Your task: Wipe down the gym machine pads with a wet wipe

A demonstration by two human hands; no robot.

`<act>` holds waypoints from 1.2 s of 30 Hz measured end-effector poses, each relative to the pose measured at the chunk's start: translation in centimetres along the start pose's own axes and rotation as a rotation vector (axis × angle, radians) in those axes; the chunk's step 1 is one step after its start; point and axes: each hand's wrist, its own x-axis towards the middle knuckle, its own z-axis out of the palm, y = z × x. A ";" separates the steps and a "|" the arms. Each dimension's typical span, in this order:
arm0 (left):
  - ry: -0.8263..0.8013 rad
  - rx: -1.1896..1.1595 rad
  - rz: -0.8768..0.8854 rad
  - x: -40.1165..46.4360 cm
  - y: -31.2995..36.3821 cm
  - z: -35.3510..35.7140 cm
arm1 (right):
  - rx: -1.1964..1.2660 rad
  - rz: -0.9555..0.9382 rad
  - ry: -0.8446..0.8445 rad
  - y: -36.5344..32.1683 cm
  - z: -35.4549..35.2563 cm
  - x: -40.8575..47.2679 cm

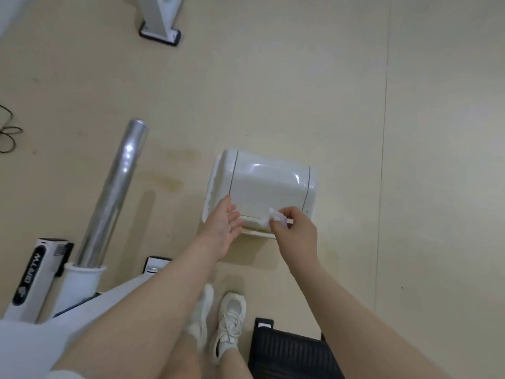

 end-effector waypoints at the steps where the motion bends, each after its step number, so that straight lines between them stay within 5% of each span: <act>1: 0.025 -0.043 -0.001 1.5 -0.3 0.2 | -0.006 0.020 -0.004 1.2 0.4 0.8; 7: -0.052 -0.266 0.050 6.4 0.0 2.1 | -0.020 0.158 0.030 6.5 2.7 5.3; 18: -0.041 -0.357 0.022 7.1 1.5 2.9 | 0.680 0.567 -0.026 5.9 7.1 9.0; 22: -0.030 -0.430 -0.004 7.2 2.7 3.6 | 0.204 0.522 -0.089 5.6 6.4 9.7; 27: -0.044 -0.471 -0.042 7.4 3.4 3.9 | -0.865 0.021 -0.356 5.4 6.6 10.2; 36: -0.053 -0.315 -0.087 1.8 6.4 3.6 | -0.771 -0.114 -0.463 -1.1 1.0 5.8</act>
